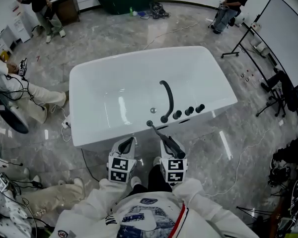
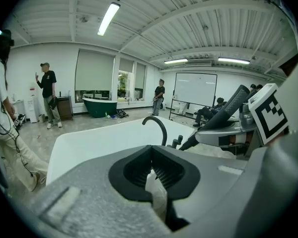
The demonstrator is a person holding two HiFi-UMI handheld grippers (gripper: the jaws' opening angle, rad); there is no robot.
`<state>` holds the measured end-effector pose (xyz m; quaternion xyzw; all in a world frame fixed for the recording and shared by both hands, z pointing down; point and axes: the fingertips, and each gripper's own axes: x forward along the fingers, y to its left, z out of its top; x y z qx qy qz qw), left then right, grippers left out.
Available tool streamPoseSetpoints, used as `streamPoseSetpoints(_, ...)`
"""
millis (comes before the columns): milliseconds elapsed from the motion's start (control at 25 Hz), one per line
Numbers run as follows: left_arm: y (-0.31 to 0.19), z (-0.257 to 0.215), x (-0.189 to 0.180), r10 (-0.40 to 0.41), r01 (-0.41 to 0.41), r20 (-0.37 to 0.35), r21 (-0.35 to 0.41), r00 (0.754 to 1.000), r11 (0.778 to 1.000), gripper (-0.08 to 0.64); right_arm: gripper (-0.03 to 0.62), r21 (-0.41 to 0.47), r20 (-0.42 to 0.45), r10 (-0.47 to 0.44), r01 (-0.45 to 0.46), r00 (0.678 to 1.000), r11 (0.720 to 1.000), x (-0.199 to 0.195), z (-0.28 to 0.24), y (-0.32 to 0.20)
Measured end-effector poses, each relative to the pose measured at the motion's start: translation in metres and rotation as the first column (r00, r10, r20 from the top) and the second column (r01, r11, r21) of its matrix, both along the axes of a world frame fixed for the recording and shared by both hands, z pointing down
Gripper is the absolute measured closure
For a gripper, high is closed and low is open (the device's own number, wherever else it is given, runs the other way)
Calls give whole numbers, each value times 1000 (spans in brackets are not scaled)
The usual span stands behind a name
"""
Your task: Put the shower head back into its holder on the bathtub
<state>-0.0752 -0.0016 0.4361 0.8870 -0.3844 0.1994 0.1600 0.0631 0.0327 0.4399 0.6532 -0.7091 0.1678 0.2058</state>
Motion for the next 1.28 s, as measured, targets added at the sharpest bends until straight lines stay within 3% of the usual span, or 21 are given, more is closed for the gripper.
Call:
streamPoseSetpoints(640, -39, 24, 14, -100, 102, 37, -55, 994, 993, 558, 456, -65, 13, -135, 135, 991, 989, 11, 19, -53)
streamPoseSetpoints(1280, -66, 40, 37, -215, 222, 100, -59, 971, 973, 558, 456, -98, 96, -296, 305, 950, 947, 21, 50, -90)
